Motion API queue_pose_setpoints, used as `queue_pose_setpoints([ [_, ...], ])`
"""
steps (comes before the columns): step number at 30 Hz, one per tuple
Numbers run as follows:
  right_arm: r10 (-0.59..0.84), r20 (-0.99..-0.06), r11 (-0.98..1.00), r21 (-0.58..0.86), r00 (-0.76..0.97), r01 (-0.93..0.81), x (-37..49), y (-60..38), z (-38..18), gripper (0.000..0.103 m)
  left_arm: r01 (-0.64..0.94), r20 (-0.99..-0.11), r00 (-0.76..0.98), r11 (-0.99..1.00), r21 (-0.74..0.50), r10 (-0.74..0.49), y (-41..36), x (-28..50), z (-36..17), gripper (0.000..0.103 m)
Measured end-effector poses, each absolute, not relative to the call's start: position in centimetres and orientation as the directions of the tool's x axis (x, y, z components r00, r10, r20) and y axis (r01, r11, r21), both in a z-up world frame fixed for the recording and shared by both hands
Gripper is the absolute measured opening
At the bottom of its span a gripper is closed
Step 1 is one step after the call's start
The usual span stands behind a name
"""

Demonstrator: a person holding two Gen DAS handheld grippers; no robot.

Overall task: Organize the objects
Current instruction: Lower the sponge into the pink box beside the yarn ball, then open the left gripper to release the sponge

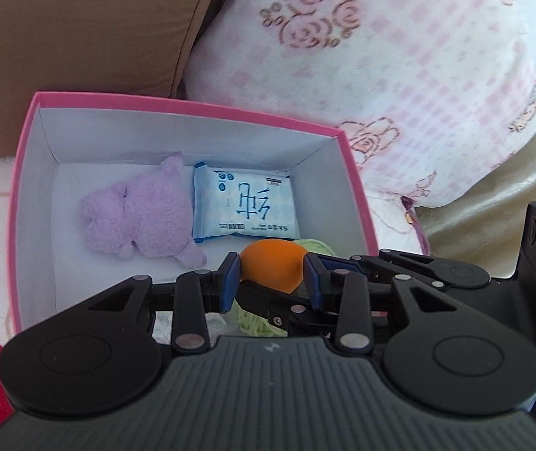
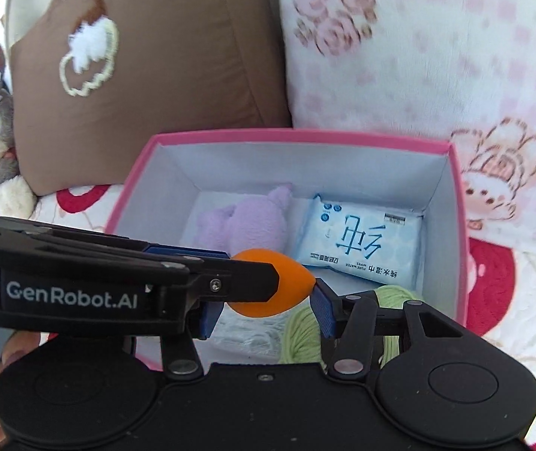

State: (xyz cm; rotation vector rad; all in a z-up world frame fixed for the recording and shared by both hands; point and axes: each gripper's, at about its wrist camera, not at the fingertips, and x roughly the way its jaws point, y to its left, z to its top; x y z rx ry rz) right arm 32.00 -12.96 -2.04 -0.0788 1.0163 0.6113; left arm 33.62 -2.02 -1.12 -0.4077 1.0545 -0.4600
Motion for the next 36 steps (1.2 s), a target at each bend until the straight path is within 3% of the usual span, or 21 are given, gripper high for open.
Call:
queue_pose_setpoints([
  [17, 0.361, -0.873, 0.862, 0.178, 0.327, -0.476, 35.1, -13.3, -5.4, 0.057, 0.099, -0.727, 0.382, 0.808, -0.581, -0.57, -3.3, 36.4, -6.0, 0.034],
  [26, 0.342, -0.862, 0.876, 0.148, 0.375, -0.459, 34.5, -13.9, -4.7, 0.063, 0.103, -0.709, 0.434, 0.812, -0.574, -0.556, -2.4, 35.5, -4.5, 0.035],
  [36, 0.431, -0.775, 0.845, 0.166, 0.463, -0.509, 30.4, -15.3, -1.2, 0.063, 0.136, -0.713, 0.465, 0.838, -0.528, -0.524, -0.3, 32.8, -1.2, 0.036],
])
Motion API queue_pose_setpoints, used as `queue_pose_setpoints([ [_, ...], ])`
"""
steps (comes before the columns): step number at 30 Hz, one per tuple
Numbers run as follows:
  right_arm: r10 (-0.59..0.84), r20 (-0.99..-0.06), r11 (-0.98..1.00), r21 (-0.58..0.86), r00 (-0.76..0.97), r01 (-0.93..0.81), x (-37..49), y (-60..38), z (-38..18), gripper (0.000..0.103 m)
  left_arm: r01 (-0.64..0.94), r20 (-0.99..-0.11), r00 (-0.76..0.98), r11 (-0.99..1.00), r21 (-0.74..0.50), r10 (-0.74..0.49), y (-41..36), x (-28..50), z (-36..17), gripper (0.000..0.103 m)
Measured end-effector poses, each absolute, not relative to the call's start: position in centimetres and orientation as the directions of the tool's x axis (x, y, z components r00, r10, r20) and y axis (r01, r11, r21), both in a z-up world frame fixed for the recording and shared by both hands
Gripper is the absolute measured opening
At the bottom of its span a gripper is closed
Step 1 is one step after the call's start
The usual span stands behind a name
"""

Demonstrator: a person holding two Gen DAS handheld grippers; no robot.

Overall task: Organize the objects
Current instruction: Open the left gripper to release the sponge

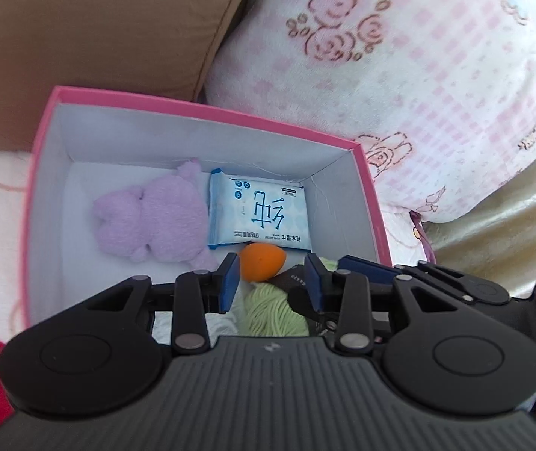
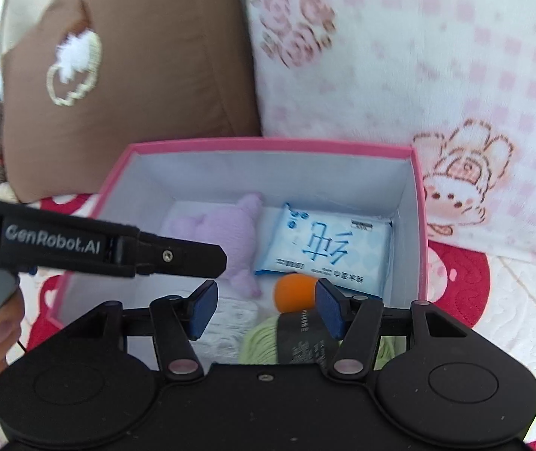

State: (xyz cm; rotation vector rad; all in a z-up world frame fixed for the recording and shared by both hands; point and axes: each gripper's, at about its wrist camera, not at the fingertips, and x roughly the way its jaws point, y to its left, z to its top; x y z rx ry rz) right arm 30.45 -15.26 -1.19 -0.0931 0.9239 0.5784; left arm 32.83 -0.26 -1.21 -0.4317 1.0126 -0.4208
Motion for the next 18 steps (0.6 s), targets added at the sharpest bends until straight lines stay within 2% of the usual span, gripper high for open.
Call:
queue_pose_setpoints([
  [12, 0.43, -0.72, 0.838, 0.095, 0.544, -0.537, 22.8, -15.4, 3.3, 0.063, 0.207, -0.734, 0.491, 0.882, -0.424, -0.469, 2.9, 26.7, 3.7, 0.036],
  [18, 0.457, -0.689, 0.837, 0.12, 0.562, -0.533, 20.1, -15.5, 4.7, 0.063, 0.245, -0.745, 0.492, 0.893, -0.379, -0.451, 3.9, 23.5, 5.7, 0.037],
])
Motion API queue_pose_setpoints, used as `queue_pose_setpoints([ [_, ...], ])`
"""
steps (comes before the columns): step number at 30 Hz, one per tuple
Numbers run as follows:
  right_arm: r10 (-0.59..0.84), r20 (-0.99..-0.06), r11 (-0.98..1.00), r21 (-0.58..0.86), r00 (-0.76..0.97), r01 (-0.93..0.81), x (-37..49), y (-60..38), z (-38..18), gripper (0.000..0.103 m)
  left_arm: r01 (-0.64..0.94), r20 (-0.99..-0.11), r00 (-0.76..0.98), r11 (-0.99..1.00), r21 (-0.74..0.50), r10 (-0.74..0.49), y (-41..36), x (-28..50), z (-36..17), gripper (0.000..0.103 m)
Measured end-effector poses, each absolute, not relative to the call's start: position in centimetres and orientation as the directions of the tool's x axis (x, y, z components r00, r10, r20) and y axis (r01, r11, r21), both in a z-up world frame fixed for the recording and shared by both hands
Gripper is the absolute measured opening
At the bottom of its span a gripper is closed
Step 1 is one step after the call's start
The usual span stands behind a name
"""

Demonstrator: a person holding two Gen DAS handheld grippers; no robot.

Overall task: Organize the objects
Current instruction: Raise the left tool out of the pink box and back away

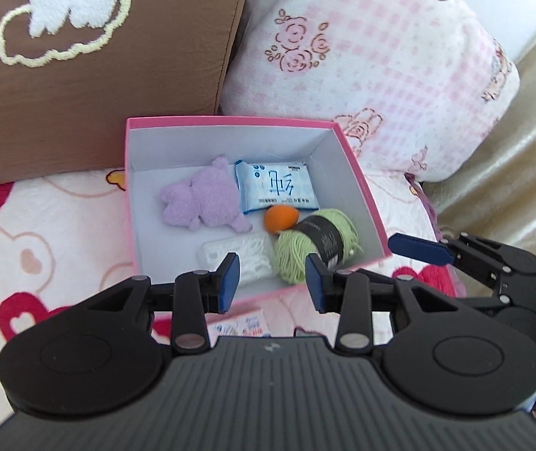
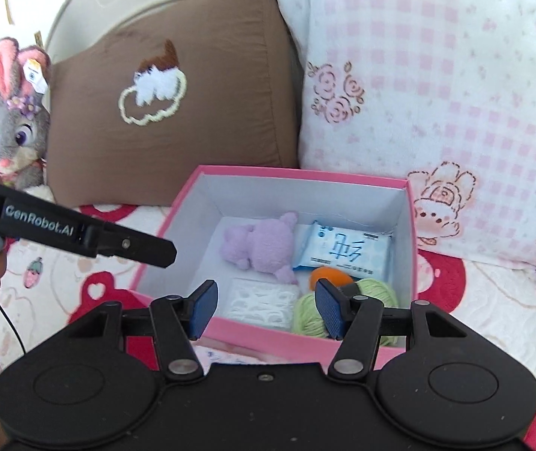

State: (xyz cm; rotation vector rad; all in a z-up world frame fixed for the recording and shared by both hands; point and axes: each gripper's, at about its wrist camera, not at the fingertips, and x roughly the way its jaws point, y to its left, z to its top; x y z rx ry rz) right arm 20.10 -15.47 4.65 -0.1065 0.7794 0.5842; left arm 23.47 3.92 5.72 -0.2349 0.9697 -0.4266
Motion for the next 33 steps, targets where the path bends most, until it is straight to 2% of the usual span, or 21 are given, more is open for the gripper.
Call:
queue_pose_setpoints([
  [10, 0.467, -0.676, 0.827, 0.106, 0.571, -0.552, 15.4, -14.3, 7.0, 0.064, 0.285, -0.761, 0.495, 0.906, -0.314, -0.42, 5.0, 19.1, 8.3, 0.037],
  [23, 0.46, -0.666, 0.829, 0.085, 0.587, -0.553, 10.7, -14.9, 9.5, 0.069, 0.329, -0.739, 0.515, 0.896, -0.298, -0.435, 5.7, 14.4, 10.9, 0.039],
  [26, 0.462, -0.658, 0.827, 0.077, 0.595, -0.557, 9.7, -15.0, 9.8, 0.072, 0.334, -0.731, 0.514, 0.89, -0.311, -0.448, 5.9, 13.4, 10.8, 0.041],
  [29, 0.486, -0.645, 0.812, 0.083, 0.59, -0.578, 8.8, -15.2, 9.3, 0.081, 0.313, -0.726, 0.509, 0.885, -0.345, -0.463, 6.7, 12.6, 10.2, 0.044],
  [33, 0.504, -0.651, 0.802, 0.11, 0.567, -0.587, 8.1, -15.6, 7.6, 0.082, 0.292, -0.73, 0.529, 0.9, -0.323, -0.433, 7.5, 11.7, 9.6, 0.05],
])
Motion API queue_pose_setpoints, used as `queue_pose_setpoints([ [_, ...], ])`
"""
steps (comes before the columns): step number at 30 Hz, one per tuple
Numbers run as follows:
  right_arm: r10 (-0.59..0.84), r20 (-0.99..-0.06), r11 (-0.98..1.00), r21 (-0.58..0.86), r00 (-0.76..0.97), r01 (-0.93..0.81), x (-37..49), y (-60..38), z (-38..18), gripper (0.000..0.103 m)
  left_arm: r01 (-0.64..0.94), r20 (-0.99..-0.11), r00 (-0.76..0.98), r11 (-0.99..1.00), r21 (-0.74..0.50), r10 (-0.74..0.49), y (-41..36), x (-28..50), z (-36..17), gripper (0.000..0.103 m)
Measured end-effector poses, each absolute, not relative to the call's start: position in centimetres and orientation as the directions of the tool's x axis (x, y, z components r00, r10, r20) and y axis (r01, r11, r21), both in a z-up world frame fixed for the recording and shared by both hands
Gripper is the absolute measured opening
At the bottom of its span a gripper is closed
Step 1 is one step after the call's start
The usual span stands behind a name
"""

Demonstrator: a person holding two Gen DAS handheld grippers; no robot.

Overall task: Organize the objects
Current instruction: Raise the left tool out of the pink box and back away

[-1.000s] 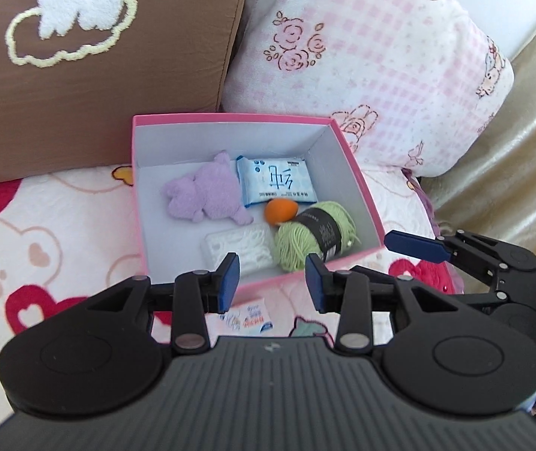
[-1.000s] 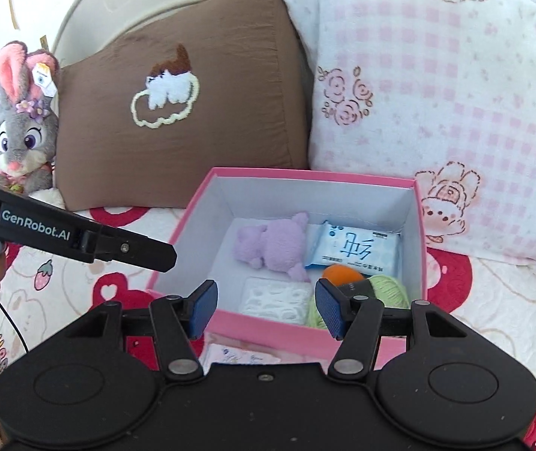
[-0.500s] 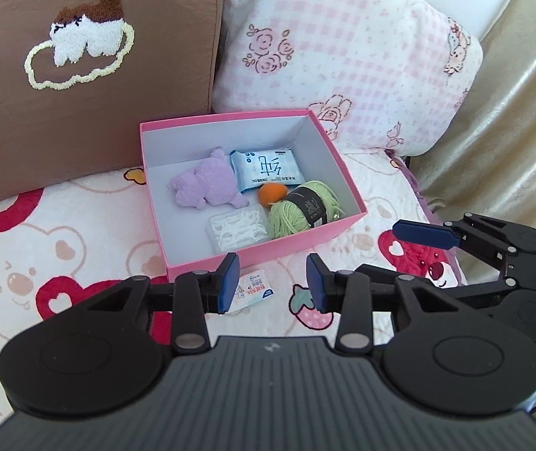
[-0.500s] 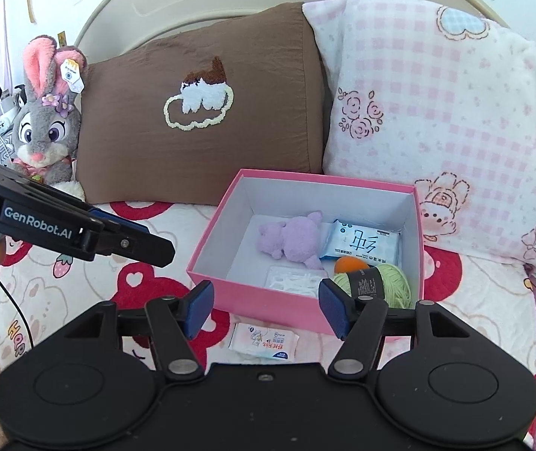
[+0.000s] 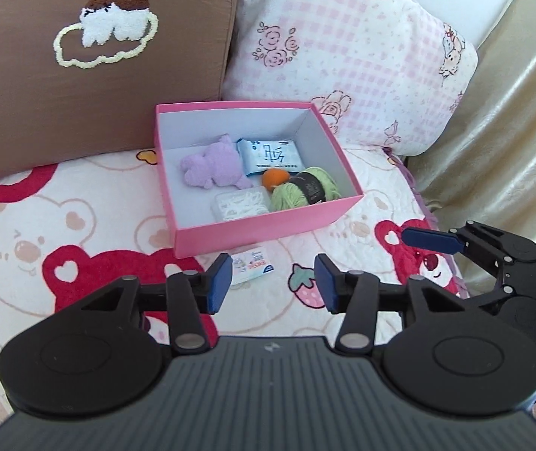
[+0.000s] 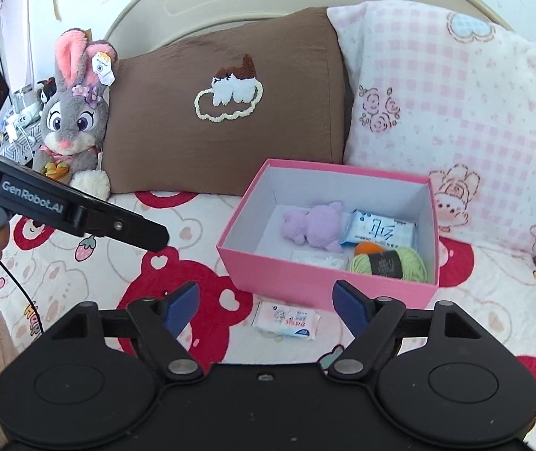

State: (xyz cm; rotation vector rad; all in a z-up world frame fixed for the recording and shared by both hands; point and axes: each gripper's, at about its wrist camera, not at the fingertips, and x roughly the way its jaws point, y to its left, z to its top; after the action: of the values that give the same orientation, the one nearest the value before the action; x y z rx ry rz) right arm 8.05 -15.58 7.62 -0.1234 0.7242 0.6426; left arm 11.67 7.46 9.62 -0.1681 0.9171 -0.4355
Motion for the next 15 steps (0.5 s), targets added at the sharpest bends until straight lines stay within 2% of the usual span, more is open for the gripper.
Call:
queue_pose_setpoints([
  [4, 0.517, -0.668, 0.793, 0.137, 0.536, -0.594, 7.5, -15.5, 6.9, 0.09, 0.276, -0.728, 0.509, 0.888, -0.367, -0.459, 8.3, 11.4, 8.8, 0.053],
  [7, 0.488, -0.684, 0.801, 0.102, 0.543, -0.591, 7.0, -14.6, 6.5, 0.095, 0.283, -0.739, 0.504, 0.894, -0.348, -0.447, 8.2, 11.2, 7.9, 0.057],
  [15, 0.468, -0.717, 0.79, 0.077, 0.516, -0.609, 6.3, -12.0, 4.3, 0.097, 0.251, -0.765, 0.461, 0.893, -0.375, -0.451, 8.3, 11.2, 4.2, 0.065],
])
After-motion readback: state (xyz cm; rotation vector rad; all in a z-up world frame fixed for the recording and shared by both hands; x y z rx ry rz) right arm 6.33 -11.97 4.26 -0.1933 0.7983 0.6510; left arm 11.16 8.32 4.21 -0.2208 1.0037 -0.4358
